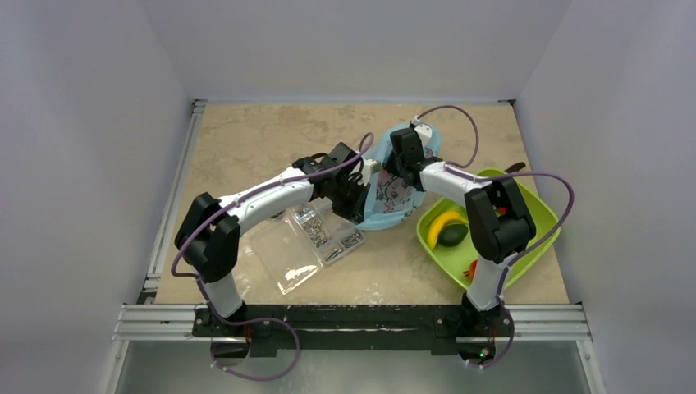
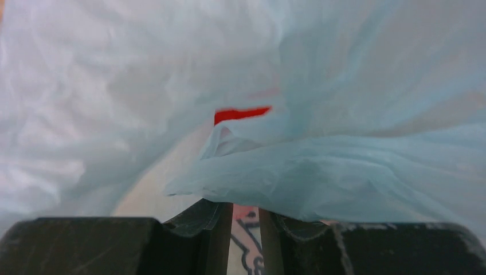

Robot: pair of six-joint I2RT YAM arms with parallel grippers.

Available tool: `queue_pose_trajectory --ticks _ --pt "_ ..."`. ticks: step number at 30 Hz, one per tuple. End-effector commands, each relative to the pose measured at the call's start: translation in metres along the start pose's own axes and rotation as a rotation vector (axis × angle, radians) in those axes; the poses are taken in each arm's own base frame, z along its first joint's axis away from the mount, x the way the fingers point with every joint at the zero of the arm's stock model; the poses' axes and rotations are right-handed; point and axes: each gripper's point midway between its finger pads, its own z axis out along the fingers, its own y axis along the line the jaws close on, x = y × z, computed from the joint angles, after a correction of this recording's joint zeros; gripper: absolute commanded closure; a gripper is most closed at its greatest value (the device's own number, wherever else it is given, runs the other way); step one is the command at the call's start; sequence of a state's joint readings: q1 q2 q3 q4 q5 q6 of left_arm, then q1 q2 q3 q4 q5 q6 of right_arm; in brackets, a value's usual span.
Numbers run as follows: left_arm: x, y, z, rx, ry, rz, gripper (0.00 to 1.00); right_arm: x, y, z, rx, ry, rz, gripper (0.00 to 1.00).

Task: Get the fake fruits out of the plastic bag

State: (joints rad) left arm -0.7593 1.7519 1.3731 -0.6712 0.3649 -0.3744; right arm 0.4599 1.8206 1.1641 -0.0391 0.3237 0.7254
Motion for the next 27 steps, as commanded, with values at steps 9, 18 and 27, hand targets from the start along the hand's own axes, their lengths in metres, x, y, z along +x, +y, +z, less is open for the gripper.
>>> queue_pose_trajectory --ticks 9,18,27 --pt "-0.016 -0.019 -0.009 0.055 -0.05 0.039 1.0 -0.05 0.013 0.034 0.008 -0.138 0.203 0.55" --pt "-0.011 -0.021 -0.003 0.045 -0.029 0.055 1.0 -0.037 0.02 0.074 0.028 -0.089 0.196 0.2" --pt "-0.01 -0.019 0.0 0.037 -0.024 0.054 1.0 -0.051 0.012 0.096 0.067 -0.123 0.166 0.18"
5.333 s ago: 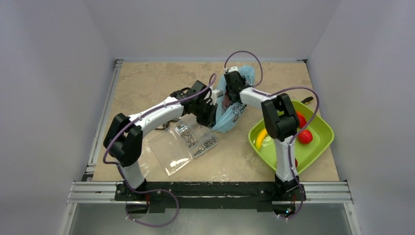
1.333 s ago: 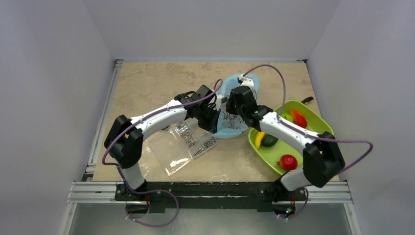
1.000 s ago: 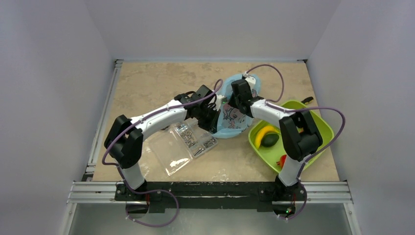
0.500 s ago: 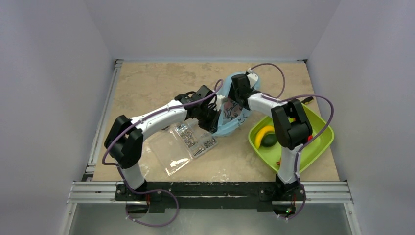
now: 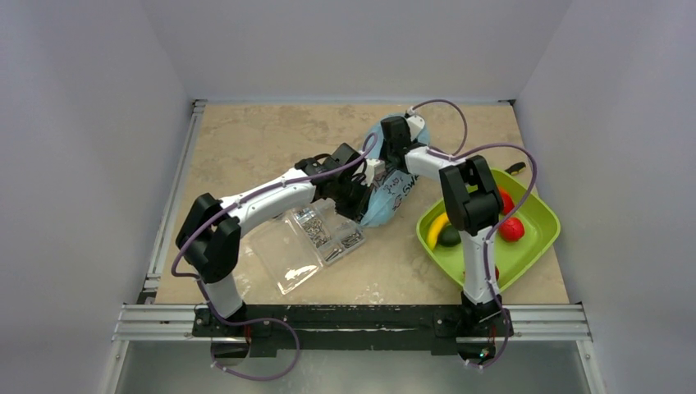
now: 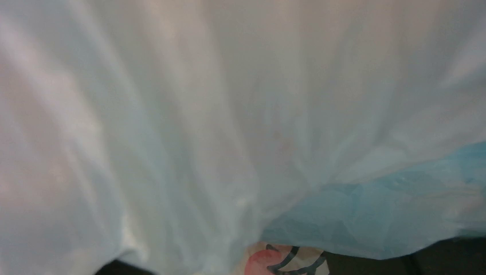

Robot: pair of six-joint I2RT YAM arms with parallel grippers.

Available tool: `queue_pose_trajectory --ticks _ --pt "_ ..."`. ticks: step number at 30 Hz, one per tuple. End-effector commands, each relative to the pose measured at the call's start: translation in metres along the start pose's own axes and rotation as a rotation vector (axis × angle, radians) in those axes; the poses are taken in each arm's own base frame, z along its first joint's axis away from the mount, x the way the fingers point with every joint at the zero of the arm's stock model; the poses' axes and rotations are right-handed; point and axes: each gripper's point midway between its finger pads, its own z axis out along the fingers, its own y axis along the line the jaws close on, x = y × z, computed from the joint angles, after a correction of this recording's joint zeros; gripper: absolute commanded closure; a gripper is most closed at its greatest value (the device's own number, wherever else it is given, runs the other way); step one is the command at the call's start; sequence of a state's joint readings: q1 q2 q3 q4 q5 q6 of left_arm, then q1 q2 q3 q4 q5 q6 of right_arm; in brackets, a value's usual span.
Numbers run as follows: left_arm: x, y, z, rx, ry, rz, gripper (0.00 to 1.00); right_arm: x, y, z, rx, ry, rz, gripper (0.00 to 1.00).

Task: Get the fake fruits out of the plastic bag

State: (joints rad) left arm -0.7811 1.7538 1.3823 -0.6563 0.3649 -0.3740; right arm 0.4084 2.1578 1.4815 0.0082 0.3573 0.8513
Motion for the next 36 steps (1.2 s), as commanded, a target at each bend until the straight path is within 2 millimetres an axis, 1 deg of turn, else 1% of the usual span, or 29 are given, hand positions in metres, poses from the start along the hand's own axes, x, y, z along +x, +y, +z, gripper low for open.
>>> queue_pose_trajectory --ticks 1,3,5,7,8,10,14,19,20,23,26,29,31,33,36 --pt "-0.008 -0.008 -0.002 0.021 -0.013 0.028 1.0 -0.028 -0.004 0.007 0.033 -0.071 -0.016 0.24" --pt "-0.008 -0.008 -0.001 0.018 -0.013 0.028 1.0 -0.033 -0.003 0.002 0.021 -0.079 -0.042 0.33" --pt "-0.008 -0.006 0.0 0.013 -0.009 0.027 1.0 -0.04 -0.002 -0.008 0.01 -0.093 -0.084 0.49" --pt "-0.008 -0.005 0.002 0.009 -0.004 0.025 1.0 -0.04 0.001 -0.022 -0.019 -0.087 -0.106 0.65" --pt "-0.008 -0.004 0.004 0.005 -0.002 0.023 1.0 -0.041 0.002 -0.03 -0.03 -0.083 -0.112 0.7" --pt "-0.008 -0.003 0.005 -0.003 0.004 0.02 1.0 -0.042 0.003 -0.048 -0.053 -0.081 -0.131 0.77" --pt "-0.008 0.004 0.009 -0.028 0.011 0.02 1.0 -0.036 -0.006 -0.075 -0.069 -0.031 -0.168 0.89" --pt "-0.01 0.011 0.01 -0.066 0.006 0.024 1.0 -0.024 -0.018 -0.103 -0.087 0.042 -0.24 0.93" --pt "-0.011 0.013 0.009 -0.078 -0.001 0.025 1.0 -0.021 -0.022 -0.107 -0.081 0.058 -0.256 0.95" --pt "-0.014 0.018 0.006 -0.11 -0.025 0.03 1.0 -0.018 -0.033 -0.119 -0.067 0.078 -0.293 0.96" --pt "-0.017 0.023 0.004 -0.13 -0.039 0.026 1.0 -0.007 -0.025 -0.135 -0.15 0.146 -0.322 0.95" --pt "-0.019 0.028 0.004 -0.143 -0.051 0.017 1.0 0.011 -0.018 -0.151 -0.248 0.236 -0.346 0.92" --pt "-0.021 0.031 0.004 -0.149 -0.053 0.01 1.0 0.018 -0.019 -0.162 -0.278 0.267 -0.347 0.9" --pt "-0.021 0.033 0.004 -0.156 -0.056 0.006 1.0 0.024 -0.016 -0.178 -0.336 0.302 -0.352 0.86" --pt "-0.022 0.036 0.004 -0.17 -0.06 0.005 1.0 0.043 -0.016 -0.197 -0.403 0.41 -0.366 0.86"
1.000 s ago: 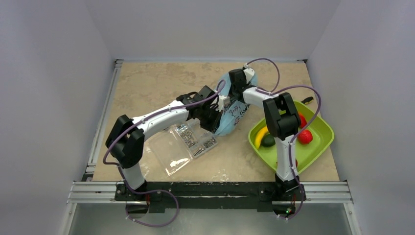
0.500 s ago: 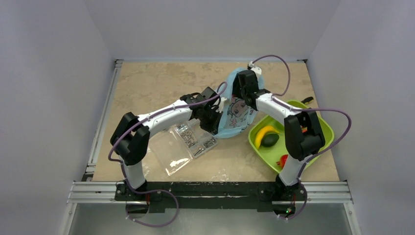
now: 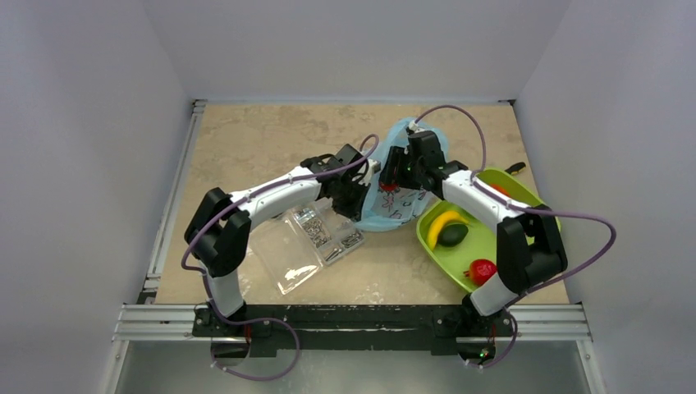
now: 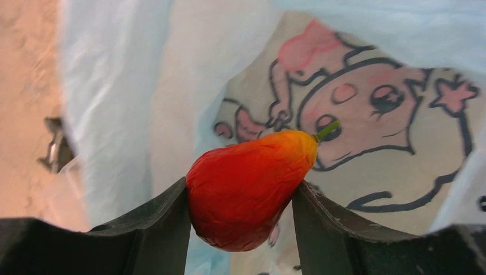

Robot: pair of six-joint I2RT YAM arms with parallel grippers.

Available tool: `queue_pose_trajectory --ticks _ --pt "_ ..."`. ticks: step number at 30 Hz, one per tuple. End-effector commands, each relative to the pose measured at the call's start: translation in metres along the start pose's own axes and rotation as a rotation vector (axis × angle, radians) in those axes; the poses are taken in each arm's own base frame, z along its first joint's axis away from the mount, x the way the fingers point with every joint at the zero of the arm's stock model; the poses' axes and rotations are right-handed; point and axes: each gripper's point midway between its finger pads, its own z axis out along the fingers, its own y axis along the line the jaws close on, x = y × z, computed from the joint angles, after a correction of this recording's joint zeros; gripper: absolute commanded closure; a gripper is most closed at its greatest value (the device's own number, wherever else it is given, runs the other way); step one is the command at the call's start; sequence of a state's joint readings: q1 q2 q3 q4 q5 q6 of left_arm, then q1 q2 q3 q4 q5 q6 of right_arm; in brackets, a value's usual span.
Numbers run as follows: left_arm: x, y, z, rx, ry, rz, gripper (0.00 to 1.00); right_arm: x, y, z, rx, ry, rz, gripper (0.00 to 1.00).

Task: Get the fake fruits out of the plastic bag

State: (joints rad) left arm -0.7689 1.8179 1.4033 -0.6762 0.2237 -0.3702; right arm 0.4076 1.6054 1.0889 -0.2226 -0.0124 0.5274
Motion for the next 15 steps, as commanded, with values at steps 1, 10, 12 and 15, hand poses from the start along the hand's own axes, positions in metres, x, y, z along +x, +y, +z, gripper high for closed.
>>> queue_pose_trajectory --ticks 1,10,12,15 --pt "-0.02 0.001 -0.01 -0.013 -0.07 0.023 1.0 0.021 0.034 -0.031 -0.194 0.114 -0.055 0.86" --pt "-0.034 0.031 -0.017 -0.105 -0.108 0.01 1.0 0.012 0.035 -0.11 -0.185 0.052 -0.102 1.0" --pt "-0.042 0.056 -0.023 -0.203 -0.15 -0.003 1.0 0.0 0.023 -0.134 -0.118 -0.017 -0.121 1.0" --pt "-0.05 0.071 -0.028 -0.285 -0.148 -0.032 1.0 -0.019 0.007 -0.174 -0.048 -0.163 -0.125 1.0"
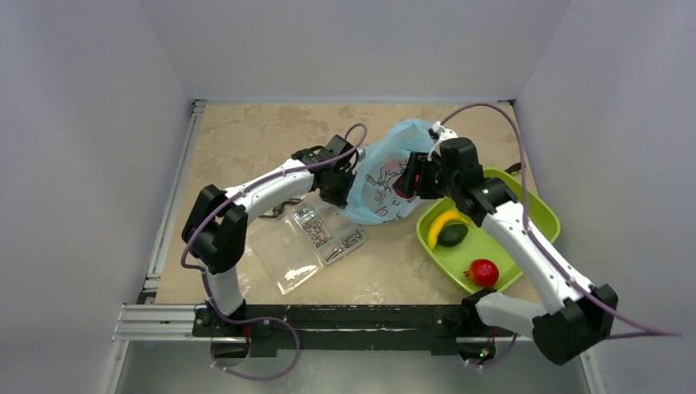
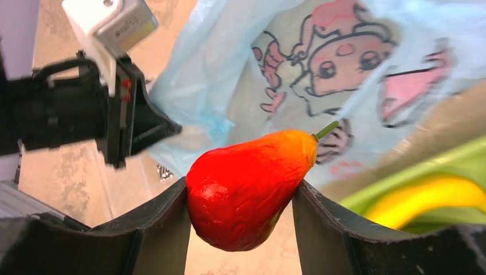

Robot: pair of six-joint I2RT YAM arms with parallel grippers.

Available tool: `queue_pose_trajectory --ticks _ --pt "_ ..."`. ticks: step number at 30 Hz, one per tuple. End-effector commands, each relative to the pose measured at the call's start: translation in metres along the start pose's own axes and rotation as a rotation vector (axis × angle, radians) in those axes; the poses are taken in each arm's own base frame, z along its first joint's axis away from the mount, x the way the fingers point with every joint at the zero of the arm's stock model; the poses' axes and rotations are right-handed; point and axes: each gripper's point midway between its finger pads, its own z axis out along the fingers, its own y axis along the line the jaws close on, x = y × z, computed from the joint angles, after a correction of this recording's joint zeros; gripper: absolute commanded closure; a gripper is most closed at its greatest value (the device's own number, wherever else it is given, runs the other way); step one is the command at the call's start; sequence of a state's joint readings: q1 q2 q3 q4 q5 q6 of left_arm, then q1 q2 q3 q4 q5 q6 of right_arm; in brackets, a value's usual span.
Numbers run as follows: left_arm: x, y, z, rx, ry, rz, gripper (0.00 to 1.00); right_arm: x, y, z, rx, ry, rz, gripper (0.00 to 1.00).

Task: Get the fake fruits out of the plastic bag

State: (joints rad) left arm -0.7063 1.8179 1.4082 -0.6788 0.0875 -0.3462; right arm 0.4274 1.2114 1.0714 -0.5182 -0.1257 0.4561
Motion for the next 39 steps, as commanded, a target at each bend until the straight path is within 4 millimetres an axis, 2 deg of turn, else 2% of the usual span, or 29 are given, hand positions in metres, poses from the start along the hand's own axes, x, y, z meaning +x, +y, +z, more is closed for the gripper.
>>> queue_pose_trajectory --ticks 1,4,7,10,13,15,19,21,23,26,29,33,34,37,39 --pt "-0.039 0.026 -0.017 -0.138 -0.092 -0.011 1.0 -0.026 -0.02 -0.064 0.138 -0.187 -0.04 1.0" --pt "-0.058 0.027 -0.011 -0.158 -0.123 0.002 1.0 -0.024 -0.052 -0.085 0.288 -0.303 0.043 1.0" --pt "-0.075 0.044 -0.001 -0.25 -0.128 0.014 1.0 -0.006 -0.088 -0.095 0.443 -0.368 0.209 1.0" --pt "-0.092 0.063 -0.001 -0.361 -0.145 0.032 1.0 0.02 -0.116 -0.092 0.55 -0.377 0.318 1.0" --pt "-0.11 0.073 -0.011 -0.405 -0.199 0.034 1.0 0.047 -0.139 -0.081 0.633 -0.363 0.408 1.0" --pt "-0.118 0.081 -0.023 -0.416 -0.212 0.02 0.81 0.064 -0.149 -0.075 0.676 -0.341 0.466 1.0" --pt "-0.126 0.081 -0.055 -0.36 -0.235 0.001 0.46 0.079 -0.16 -0.073 0.708 -0.358 0.539 1.0" --pt "-0.124 0.073 -0.074 -0.301 -0.248 -0.013 0.2 0.084 -0.167 -0.076 0.726 -0.384 0.583 0.95" --pt "-0.12 0.06 -0.094 -0.226 -0.268 -0.035 0.06 0.088 -0.173 -0.078 0.731 -0.417 0.644 0.89" --pt "-0.113 0.031 -0.129 -0.073 -0.327 -0.071 0.01 0.093 -0.184 -0.079 0.745 -0.456 0.702 0.83" --pt "-0.1 0.001 -0.177 0.091 -0.414 -0.093 0.0 0.1 -0.195 -0.082 0.783 -0.48 0.731 0.72" --pt "-0.074 -0.032 -0.235 0.289 -0.513 -0.078 0.0 0.103 -0.199 -0.084 0.79 -0.499 0.782 0.49" --pt "-0.065 -0.037 -0.248 0.325 -0.532 -0.073 0.0 0.103 -0.199 -0.085 0.791 -0.498 0.789 0.46" --pt "-0.042 -0.039 -0.284 0.362 -0.628 -0.068 0.0 0.099 -0.196 -0.091 0.775 -0.517 0.792 0.39" --pt "-0.028 -0.027 -0.302 0.313 -0.701 -0.079 0.0 0.093 -0.192 -0.094 0.743 -0.534 0.789 0.34"
